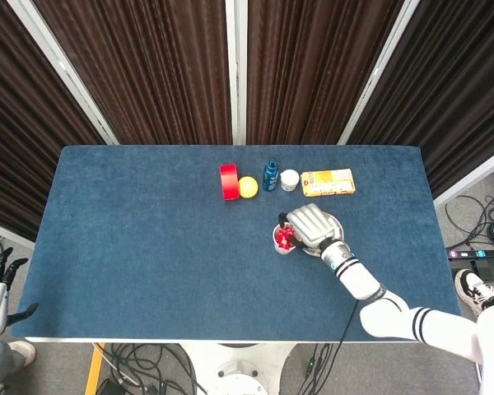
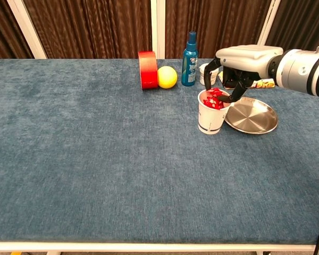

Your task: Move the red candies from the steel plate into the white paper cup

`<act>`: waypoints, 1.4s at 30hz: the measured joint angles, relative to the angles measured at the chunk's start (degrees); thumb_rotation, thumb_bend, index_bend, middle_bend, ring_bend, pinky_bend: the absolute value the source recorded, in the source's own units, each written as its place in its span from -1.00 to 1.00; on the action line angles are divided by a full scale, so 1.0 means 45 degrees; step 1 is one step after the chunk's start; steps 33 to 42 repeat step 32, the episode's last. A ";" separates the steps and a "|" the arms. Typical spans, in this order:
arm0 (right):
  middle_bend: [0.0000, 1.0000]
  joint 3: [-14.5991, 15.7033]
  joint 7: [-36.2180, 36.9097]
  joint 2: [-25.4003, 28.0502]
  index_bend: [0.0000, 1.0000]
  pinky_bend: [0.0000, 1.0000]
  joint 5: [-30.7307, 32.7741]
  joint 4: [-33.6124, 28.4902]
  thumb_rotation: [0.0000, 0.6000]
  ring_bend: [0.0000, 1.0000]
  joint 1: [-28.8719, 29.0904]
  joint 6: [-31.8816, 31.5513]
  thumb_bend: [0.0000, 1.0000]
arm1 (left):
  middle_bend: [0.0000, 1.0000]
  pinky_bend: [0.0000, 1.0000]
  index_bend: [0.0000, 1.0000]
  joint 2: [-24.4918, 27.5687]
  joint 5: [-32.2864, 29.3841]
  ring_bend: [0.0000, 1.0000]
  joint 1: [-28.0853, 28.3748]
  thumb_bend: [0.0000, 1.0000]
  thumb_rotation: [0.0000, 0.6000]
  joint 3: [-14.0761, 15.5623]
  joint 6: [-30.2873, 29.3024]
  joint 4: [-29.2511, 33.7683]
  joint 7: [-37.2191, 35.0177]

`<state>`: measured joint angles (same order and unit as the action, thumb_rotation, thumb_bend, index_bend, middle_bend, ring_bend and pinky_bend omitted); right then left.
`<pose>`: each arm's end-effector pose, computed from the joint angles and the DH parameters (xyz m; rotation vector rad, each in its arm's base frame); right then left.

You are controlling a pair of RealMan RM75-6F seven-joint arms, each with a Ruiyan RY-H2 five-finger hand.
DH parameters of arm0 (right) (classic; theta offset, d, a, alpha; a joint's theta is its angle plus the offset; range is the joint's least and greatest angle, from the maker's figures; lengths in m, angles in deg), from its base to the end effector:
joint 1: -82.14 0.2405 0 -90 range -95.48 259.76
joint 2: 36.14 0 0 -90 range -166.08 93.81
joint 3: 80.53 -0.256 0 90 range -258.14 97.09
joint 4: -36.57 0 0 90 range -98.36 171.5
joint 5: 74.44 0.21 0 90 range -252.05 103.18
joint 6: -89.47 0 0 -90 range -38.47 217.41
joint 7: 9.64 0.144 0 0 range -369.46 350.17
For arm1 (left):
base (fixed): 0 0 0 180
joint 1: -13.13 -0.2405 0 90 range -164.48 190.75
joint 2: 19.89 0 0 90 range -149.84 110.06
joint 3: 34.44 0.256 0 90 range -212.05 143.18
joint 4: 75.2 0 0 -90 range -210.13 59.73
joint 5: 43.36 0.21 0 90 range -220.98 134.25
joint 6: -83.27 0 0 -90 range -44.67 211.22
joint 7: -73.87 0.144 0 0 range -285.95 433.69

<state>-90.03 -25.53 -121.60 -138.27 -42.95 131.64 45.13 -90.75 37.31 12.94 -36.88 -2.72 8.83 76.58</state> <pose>-0.1399 -0.3772 -0.0111 2.0216 -0.8851 0.8198 -0.3548 0.1497 0.1409 -1.2684 -0.9295 -0.7388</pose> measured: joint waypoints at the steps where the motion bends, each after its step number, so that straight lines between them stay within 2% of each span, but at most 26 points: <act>1: 0.96 -0.0025 0.0042 0.0082 -0.25 1.00 -0.0008 -0.0111 1.00 0.87 -0.0021 -0.0053 -0.35 | -0.69 -0.75 -0.48 -0.0001 0.0002 -0.82 -0.0005 -1.00 1.00 -0.0002 -0.0011 0.0002 -0.0001; 8: 0.95 -0.0224 0.0322 0.0803 -0.27 1.00 -0.0322 -0.0912 1.00 0.87 -0.0357 -0.0970 -0.35 | -0.69 -0.75 -0.48 0.0018 0.0067 -0.82 0.0026 -1.00 1.00 -0.0041 -0.0042 0.0039 -0.0001; 10: 0.88 -0.0258 0.0359 0.1093 -0.28 1.00 -0.0453 -0.1151 1.00 0.81 -0.0592 -0.1469 -0.35 | -0.69 -0.75 -0.48 0.0025 0.0087 -0.82 0.0040 -1.00 1.00 -0.0053 -0.0049 0.0052 -0.0001; 11: 0.82 -0.0260 0.0353 0.1228 -0.28 1.00 -0.0512 -0.1254 1.00 0.75 -0.0721 -0.1727 -0.35 | -0.69 -0.75 -0.48 0.0029 0.0116 -0.82 0.0051 -1.00 1.00 -0.0056 -0.0058 0.0058 0.0001; 14: 0.40 -0.0196 0.0258 0.1743 -0.28 0.93 -0.0728 -0.1635 1.00 0.33 -0.1312 -0.2780 -0.35 | -0.69 -0.75 -0.48 0.0022 0.0202 -0.82 0.0105 -1.00 1.00 -0.0072 -0.0070 0.0080 0.0011; 16: 0.04 -0.0053 0.0195 0.2184 -0.28 0.60 -0.0922 -0.1959 1.00 -0.05 -0.1913 -0.3651 -0.35 | -0.69 -0.75 -0.48 0.0019 0.0237 -0.82 0.0153 -1.00 1.00 -0.0093 -0.0060 0.0098 0.0030; 18: -0.29 0.0128 0.0188 0.2556 -0.35 0.09 -0.1140 -0.2214 1.00 -0.42 -0.2524 -0.4454 -0.35 | -0.69 -0.75 -0.48 0.0021 0.0289 -0.82 0.0213 -1.00 1.00 -0.0118 -0.0047 0.0126 0.0060; 19: -0.42 0.0280 0.0211 0.2785 -0.42 -0.12 -0.1316 -0.2351 1.00 -0.58 -0.2967 -0.5015 -0.35 | -0.69 -0.75 -0.48 0.0025 0.0311 -0.82 0.0245 -1.00 1.00 -0.0133 -0.0040 0.0143 0.0081; 20: -0.50 0.0456 0.0256 0.3000 -0.48 -0.24 -0.1505 -0.2470 1.00 -0.67 -0.3445 -0.5586 -0.36 | -0.69 -0.75 -0.48 0.0033 0.0344 -0.82 0.0291 -1.00 1.00 -0.0150 -0.0023 0.0174 0.0115; 22: -0.77 0.0780 0.0380 0.3320 -0.72 -0.61 -0.1804 -0.2650 1.00 -0.93 -0.4220 -0.6433 -0.38 | -0.69 -0.75 -0.48 0.0055 0.0397 -0.82 0.0362 -1.00 1.00 -0.0167 0.0013 0.0227 0.0178; 25: -0.97 0.1442 0.0839 0.3836 -0.97 -0.93 -0.2392 -0.3006 1.00 -1.00 -0.5571 -0.7724 -0.38 | -0.69 -0.75 -0.48 0.0086 0.0473 -0.82 0.0500 -1.00 1.00 -0.0205 0.0089 0.0344 0.0311; 27: -1.00 0.1851 0.1228 0.4087 -1.00 -1.00 -0.2846 -0.3175 1.00 -1.00 -0.6337 -0.8420 -0.38 | -0.69 -0.75 -0.48 0.0113 0.0539 -0.82 0.0601 -1.00 1.00 -0.0235 0.0134 0.0446 0.0412; 32: -1.00 0.2657 0.2332 0.4454 -1.00 -1.00 -0.3991 -0.3365 1.00 -1.00 -0.8013 -1.0086 -0.38 | -0.69 -0.74 -0.48 0.0224 0.0673 -0.82 0.0809 -1.00 1.00 -0.0306 0.0203 0.0724 0.0679; 42: -1.00 0.2657 0.2332 0.4454 -1.00 -1.00 -0.3991 -0.3365 1.00 -1.00 -0.8013 -1.0086 -0.38 | -0.69 -0.74 -0.48 0.0224 0.0673 -0.82 0.0809 -1.00 1.00 -0.0306 0.0203 0.0724 0.0679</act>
